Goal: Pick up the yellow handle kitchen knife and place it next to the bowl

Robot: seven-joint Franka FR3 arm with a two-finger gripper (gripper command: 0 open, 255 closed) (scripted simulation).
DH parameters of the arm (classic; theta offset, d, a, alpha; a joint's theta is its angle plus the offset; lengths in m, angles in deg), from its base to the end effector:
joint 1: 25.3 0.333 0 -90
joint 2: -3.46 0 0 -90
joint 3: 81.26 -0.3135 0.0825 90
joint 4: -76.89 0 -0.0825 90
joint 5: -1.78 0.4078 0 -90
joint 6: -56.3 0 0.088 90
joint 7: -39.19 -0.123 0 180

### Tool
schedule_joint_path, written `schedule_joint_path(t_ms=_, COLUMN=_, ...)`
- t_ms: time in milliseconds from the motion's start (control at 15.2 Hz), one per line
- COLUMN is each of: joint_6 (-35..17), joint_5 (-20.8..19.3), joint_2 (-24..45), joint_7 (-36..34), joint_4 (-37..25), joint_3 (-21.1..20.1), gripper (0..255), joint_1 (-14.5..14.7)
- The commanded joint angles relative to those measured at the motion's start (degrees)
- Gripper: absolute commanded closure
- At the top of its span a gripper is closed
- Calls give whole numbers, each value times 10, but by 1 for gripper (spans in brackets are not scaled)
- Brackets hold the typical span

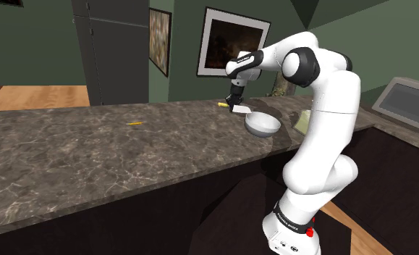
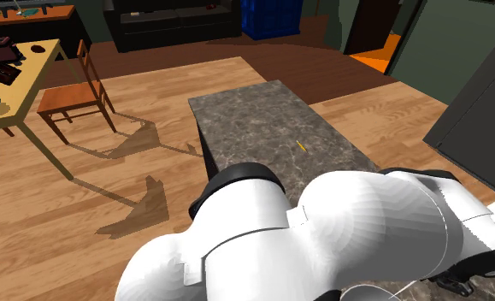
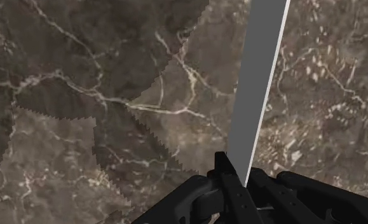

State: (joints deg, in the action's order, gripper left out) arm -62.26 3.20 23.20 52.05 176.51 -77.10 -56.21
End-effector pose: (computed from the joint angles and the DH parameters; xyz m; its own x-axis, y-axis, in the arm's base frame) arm 0.5476 -0.3785 0.3485 0.9227 -0.3853 -0.0133 -0.3853 -0.9228 -0.0001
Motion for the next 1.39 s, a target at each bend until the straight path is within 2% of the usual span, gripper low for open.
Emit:
schedule_joint_path(t_ms=0, joint_6=-2, joint_5=0, joint_2=3, joint_7=0, joint_4=2, joint_3=0, gripper=255, joint_1=0)
schedule_joint_path(t_ms=330, joint_6=-2, joint_5=0, joint_2=3, joint_7=0, joint_4=2, joint_3=0, gripper=255, joint_1=0)
schedule_joint_path(t_ms=396, joint_6=-2, joint_5=0, joint_2=3, joint_7=0, joint_4=3, joint_3=0, gripper=0, joint_1=0)
schedule_joint_path(t_ms=726, joint_6=-2, joint_5=0, joint_2=3, joint_7=0, joint_4=2, joint_3=0, gripper=0, joint_1=0)
schedule_joint_path(t_ms=990, joint_6=63, joint_5=-2, joint_2=-18, joint_7=-1, joint_4=-41, joint_3=1, gripper=0, joint_1=0)
schedule_joint_path(t_ms=1320, joint_6=63, joint_5=-2, joint_2=-18, joint_7=-1, joint_4=-41, joint_3=1, gripper=0, joint_1=0)
